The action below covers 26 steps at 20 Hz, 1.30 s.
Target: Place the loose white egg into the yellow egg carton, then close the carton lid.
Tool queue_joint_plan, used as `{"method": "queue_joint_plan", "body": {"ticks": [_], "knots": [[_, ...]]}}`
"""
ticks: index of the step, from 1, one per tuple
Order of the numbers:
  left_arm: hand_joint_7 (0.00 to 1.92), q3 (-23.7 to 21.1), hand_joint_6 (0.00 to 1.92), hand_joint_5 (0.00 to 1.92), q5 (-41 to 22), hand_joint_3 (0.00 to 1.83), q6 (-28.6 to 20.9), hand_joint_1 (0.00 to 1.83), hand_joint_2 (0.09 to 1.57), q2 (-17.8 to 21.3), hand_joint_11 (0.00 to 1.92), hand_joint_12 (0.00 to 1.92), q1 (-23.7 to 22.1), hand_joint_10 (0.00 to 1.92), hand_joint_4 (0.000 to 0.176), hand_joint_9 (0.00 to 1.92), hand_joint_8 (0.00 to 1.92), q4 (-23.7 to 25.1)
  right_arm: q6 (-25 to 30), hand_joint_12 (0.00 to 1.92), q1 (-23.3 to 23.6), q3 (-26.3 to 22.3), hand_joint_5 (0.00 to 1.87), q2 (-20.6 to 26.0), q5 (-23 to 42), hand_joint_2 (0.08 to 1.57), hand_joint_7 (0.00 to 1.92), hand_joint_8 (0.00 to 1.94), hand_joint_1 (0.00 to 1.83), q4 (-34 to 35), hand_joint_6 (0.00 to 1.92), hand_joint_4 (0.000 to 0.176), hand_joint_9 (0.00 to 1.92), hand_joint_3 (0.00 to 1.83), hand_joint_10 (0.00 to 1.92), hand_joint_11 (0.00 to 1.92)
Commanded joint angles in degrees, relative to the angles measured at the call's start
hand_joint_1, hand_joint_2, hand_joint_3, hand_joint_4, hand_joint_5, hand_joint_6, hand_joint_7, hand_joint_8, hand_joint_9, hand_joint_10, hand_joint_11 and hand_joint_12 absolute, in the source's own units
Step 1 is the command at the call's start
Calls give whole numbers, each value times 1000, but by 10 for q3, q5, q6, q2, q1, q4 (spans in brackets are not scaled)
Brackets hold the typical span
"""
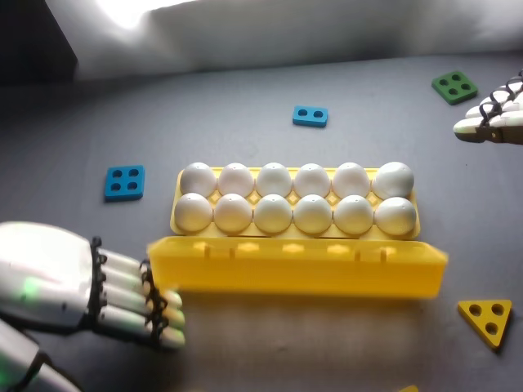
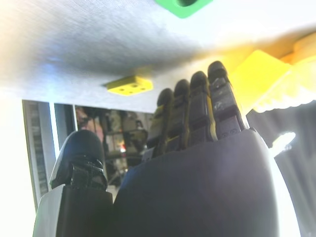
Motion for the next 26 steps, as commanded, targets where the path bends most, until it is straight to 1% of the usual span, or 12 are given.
{"method": "queue_joint_plan", "body": {"ticks": [1, 5, 7, 9, 12, 14, 15, 17, 20, 22, 23, 26], "knots": [[117, 3, 14, 118, -44, 0, -4, 0, 1334, 9, 15, 7, -9, 16, 0, 85, 17, -50, 0, 0, 4, 1, 67, 10, 18, 883, 16, 3, 461, 19, 10, 0, 0, 17, 0, 0], [44, 17, 0, 42, -50, 0, -17, 0, 1330, 9, 0, 0, -50, 0, 0, 12, 0, -59, 0, 0, 4, -1, 94, 10, 18, 879, 32, 6, 511, 19, 12, 0, 0, 7, 0, 0], [105, 28, 7, 109, -51, 0, -19, 0, 1336, 5, 16, 10, -67, 12, 0, 81, 9, -68, 0, 0, 4, -1, 92, 10, 18, 881, 37, 6, 456, 19, 8, 0, 0, 6, 0, 0], [81, 41, 6, 88, -48, 0, -18, 0, 1332, 0, 0, 0, -77, 6, 0, 52, 7, -85, 0, 0, 4, -3, 95, 10, 18, 891, 41, 4, 460, 19, 5, 0, 0, 9, 0, 0], [88, 53, 10, 93, -13, 2, 3, 0, 1340, -11, 0, 0, -87, 9, 0, 59, 9, -99, 0, 0, 4, -4, 95, 10, 18, 894, 45, 11, 457, 19, 12, 0, 0, 6, 0, 0], [61, 52, 0, 64, 12, 3, 25, 0, 1343, -16, 0, 0, -90, 0, 0, 30, 1, -106, 0, 4, 3, -4, 123, 10, 18, 886, 73, 16, 489, 19, 16, 0, 9, 1, 3, 9], [108, 51, 17, 108, 34, 2, 40, 0, 1342, -21, 31, 14, -91, 18, 0, 75, 19, -106, 0, 4, 3, -5, 120, 10, 18, 891, 70, 12, 495, 19, 13, 0, 2, 3, 0, 8], [41, 51, 1, 47, 54, 0, 45, 0, 1337, -30, 0, 0, -86, 1, 0, 10, 1, -106, 0, 44, 3, -7, 167, 10, 19, 887, 123, 6, 526, 19, 7, 0, 58, 1, 6, 65], [97, 43, 1, 102, 81, 0, 54, 0, 1341, -37, 3, 5, -69, 6, 0, 70, 3, -90, -1, 48, 3, -8, 140, 10, 20, 908, 85, 0, 515, 19, 2, 0, 25, 7, 2, 39], [40, 41, 0, 41, 81, 0, 55, 0, 1336, -36, 0, 0, -64, 0, 0, 21, 0, -88, -1, 53, 3, -8, 145, 10, 21, 900, 96, 5, 570, 19, 4, 0, 36, 2, 6, 41], [28, 41, 0, 28, 79, 0, 55, 0, 1335, -35, 0, 0, -63, 0, 0, 11, 0, -88, -1, 145, 2, -8, 148, 10, 22, 899, 100, 1, 582, 19, 0, 0, 41, 0, 1, 7], [85, 41, 5, 86, 60, 0, 55, 0, 1337, -28, 20, 13, -70, 8, 0, 66, 6, -94, -1, 164, 2, -9, 144, 10, 22, 899, 97, 0, 540, 19, 0, 0, 43, 0, 0, 1]]}}
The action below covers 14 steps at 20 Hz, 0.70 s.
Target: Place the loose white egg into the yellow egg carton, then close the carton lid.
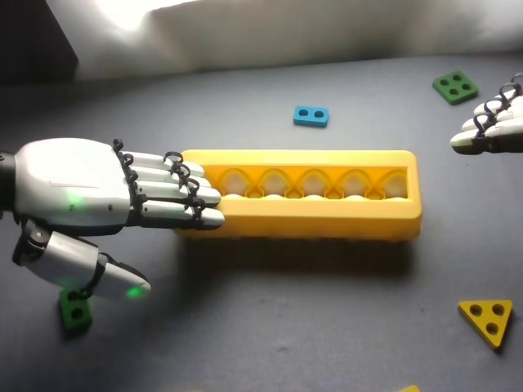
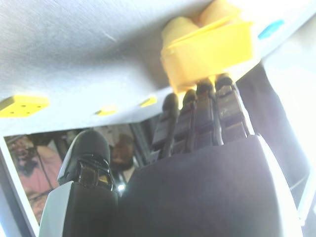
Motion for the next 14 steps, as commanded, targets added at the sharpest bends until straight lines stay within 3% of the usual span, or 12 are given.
{"method": "queue_joint_plan", "body": {"ticks": [1, 3, 5, 8, 10, 14], "knots": [[31, 2, 0, 41, -35, 2, 0, 0, 1342, 10, 0, 0, -3, 0, 0, 2, 0, -17, 0, 283, 2, 0, 180, 8, 21, 906, 135, 5, 532, 19, 6, 0, 78, 0, 5, 0], [16, 3, 8, 31, -56, 0, 7, 0, 1337, 23, 0, 0, -14, 0, 0, 1, 6, -17, 0, 192, 2, 0, 175, 8, 22, 923, 121, 6, 498, 19, 5, 0, 57, 2, 4, 0], [10, 11, 1, 16, -78, 2, 24, 0, 1343, 33, 0, 0, -26, 0, 0, 0, 2, -23, 0, 272, 2, 0, 194, 8, 24, 908, 152, 5, 488, 19, 1, 0, 93, 0, 9, 0], [21, 12, 4, 11, -108, 2, 28, 0, 1344, 55, 0, 0, -39, 2, 0, 4, 8, -23, 0, 208, 2, 0, 161, 8, 29, 938, 128, 4, 485, 18, 4, 0, 71, 3, 5, 0], [29, 8, 4, 12, -150, 1, 26, 0, 1344, 79, 0, 0, -41, 0, 0, 1, 9, -6, 0, 307, 2, 0, 212, 8, 33, 920, 162, 3, 541, 17, 6, 0, 105, 0, 7, 0], [111, -2, 0, 123, -202, 0, -4, 0, 1329, 139, 51, 43, -48, 2, 0, 88, 1, 15, 0, 303, 1, -2, 171, 9, 35, 940, 129, 0, 503, 8, 0, 0, 104, 4, 6, 0]]}}
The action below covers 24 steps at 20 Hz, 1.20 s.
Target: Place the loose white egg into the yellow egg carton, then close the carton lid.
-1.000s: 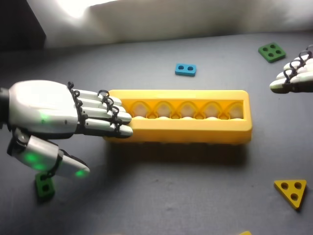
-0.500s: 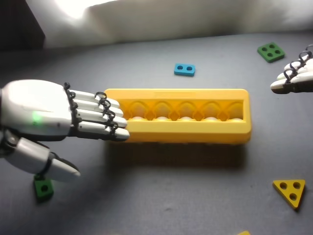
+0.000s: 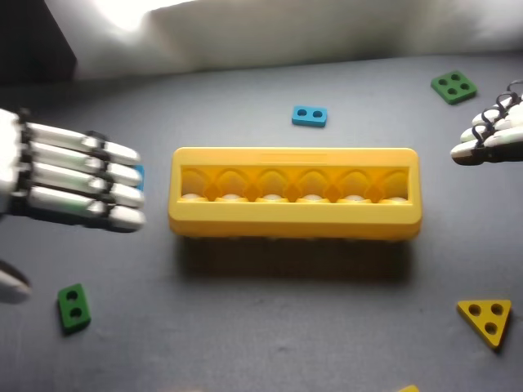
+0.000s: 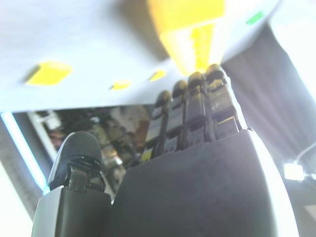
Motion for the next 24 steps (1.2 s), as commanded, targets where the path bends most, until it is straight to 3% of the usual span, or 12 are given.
{"method": "queue_joint_plan", "body": {"ticks": [1, 4, 5, 7, 9, 13, 14, 16, 18, 20, 22, 24], "knots": [[48, 0, 0, 64, -41, 0, -1, 0, 1327, 17, 9, 8, -4, 0, 0, 26, 0, -49, 0, 324, 5, -2, 186, 9, 21, 932, 162, 6, 513, 16, 3, 0, 126, 0, 9, 0], [19, -4, 0, 6, -54, 1, -41, 0, 1332, 43, 0, 0, -33, 0, 0, 0, 5, -29, 0, 342, 4, -6, 195, 10, 21, 943, 165, 2, 477, 4, 3, 0, 121, 5, 3, 0], [21, -3, 0, 0, -55, 1, -43, 0, 1332, 45, 0, 0, -31, 0, 0, 1, 6, -29, 0, 346, 3, -7, 218, 10, 22, 934, 181, 8, 518, -1, 11, 0, 131, 0, 6, 0], [30, -4, 5, 13, -47, 2, -43, 0, 1335, 46, 0, 0, -28, 5, 0, 13, 9, -29, -1, 207, 2, -7, 173, 10, 23, 955, 152, 1, 427, -1, 3, 0, 89, 5, 2, 0], [21, -6, 1, 3, -28, 1, -43, 0, 1334, 46, 0, 0, -22, 0, 0, 0, 5, -29, -1, 231, 3, -7, 159, 10, 24, 957, 131, 0, 404, -1, 1, 0, 76, 1, 0, 0], [55, -24, 12, 48, -27, 1, -61, 0, 1334, 52, 21, 12, -17, 8, 0, 37, 10, -22, -1, 236, 1, -8, 153, 10, 27, 1008, 126, 10, 506, -1, 10, 0, 75, 6, 2, 0], [54, -28, 7, 41, -19, 3, -68, 0, 1338, 54, 24, 13, -16, 8, 0, 39, 9, -23, -1, 264, 1, -8, 174, 10, 29, 1007, 146, 9, 524, -1, 10, 0, 87, 3, 5, 0], [50, -55, 18, 49, 10, 1, -100, 0, 1333, 57, 14, 7, -26, 14, 0, 36, 18, 26, 0, 380, 1, -9, 200, 11, 30, 1002, 190, 9, 544, -1, 7, 0, 138, 0, 14, 0], [80, -61, 2, 76, 23, 1, -56, 0, 1335, 50, 26, 19, -12, 1, 0, 49, 2, -32, 0, 451, 0, -13, 284, 14, 30, 999, 262, 10, 555, 2, 12, 0, 192, 0, 14, 0], [78, -63, 6, 79, 32, 0, -48, 0, 1327, 49, 20, 13, -11, 5, 0, 40, 6, -46, 0, 405, 0, -15, 282, 16, 30, 1027, 272, 3, 585, 2, 2, 0, 196, 9, 7, 0], [127, -63, 15, 122, 42, 0, -48, 0, 1317, 48, 40, 25, -11, 19, 0, 87, 19, -50, 0, 592, 1, -15, 352, 18, 30, 1010, 338, 12, 661, 2, 13, 0, 251, 0, 16, 0], [84, -62, 1, 89, 42, 0, -49, 0, 1307, 48, 1, 1, -4, 1, 0, 43, 1, -50, 0, 809, 1, -15, 443, 18, 35, 1004, 416, 14, 612, 2, 20, 0, 318, 0, 22, 0]]}}
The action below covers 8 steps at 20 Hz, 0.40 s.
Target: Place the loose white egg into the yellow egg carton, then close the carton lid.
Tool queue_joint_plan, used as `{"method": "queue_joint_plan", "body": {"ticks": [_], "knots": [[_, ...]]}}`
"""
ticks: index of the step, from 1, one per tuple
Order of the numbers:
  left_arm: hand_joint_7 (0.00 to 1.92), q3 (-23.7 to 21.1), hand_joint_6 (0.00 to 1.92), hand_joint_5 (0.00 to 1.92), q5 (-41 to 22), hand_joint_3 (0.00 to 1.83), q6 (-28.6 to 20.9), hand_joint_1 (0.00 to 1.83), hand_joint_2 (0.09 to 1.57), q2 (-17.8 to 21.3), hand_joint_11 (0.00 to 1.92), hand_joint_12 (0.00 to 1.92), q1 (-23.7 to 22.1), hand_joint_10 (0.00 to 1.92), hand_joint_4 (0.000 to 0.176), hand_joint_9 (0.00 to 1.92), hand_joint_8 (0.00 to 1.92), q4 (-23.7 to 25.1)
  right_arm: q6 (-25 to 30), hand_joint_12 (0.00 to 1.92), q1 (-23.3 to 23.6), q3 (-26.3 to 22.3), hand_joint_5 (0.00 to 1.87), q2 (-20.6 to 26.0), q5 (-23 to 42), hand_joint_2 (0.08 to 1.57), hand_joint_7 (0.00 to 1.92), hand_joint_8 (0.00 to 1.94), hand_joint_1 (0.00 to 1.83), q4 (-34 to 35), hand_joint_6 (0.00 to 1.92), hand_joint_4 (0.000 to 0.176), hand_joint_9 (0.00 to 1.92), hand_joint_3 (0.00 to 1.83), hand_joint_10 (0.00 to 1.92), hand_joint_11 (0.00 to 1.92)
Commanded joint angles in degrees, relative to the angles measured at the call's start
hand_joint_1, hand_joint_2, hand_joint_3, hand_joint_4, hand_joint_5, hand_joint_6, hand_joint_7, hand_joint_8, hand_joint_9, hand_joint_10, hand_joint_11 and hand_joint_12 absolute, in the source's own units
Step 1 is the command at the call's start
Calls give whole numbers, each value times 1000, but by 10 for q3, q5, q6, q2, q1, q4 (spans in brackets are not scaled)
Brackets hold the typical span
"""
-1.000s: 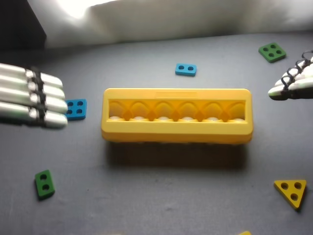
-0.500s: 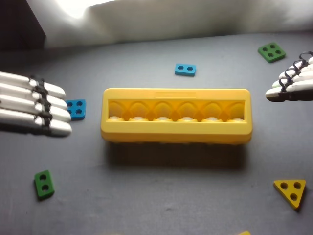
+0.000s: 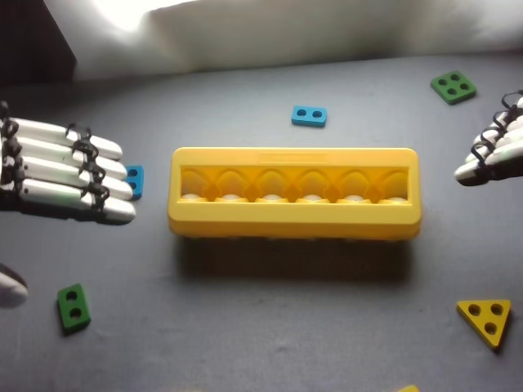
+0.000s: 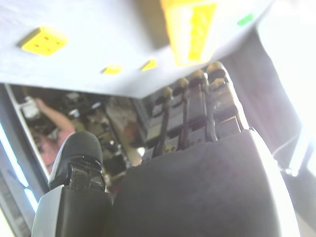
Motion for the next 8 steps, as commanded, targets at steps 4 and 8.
{"method": "queue_joint_plan", "body": {"ticks": [4, 8], "knots": [[99, 5, 7, 103, -25, 0, -2, 0, 1303, 8, 11, 5, 1, 3, 0, 37, 7, -46, 1, 786, 1, 0, 456, 8, 23, 1042, 444, 7, 551, 21, 7, 0, 335, 6, 13, 0], [50, 5, 0, 51, -24, 0, -2, 0, 1293, 7, 0, 0, 1, 0, 0, 1, 0, -46, 1, 420, 1, 0, 531, 8, 23, 1184, 514, 5, 460, 21, 7, 0, 318, 0, 18, 0]]}}
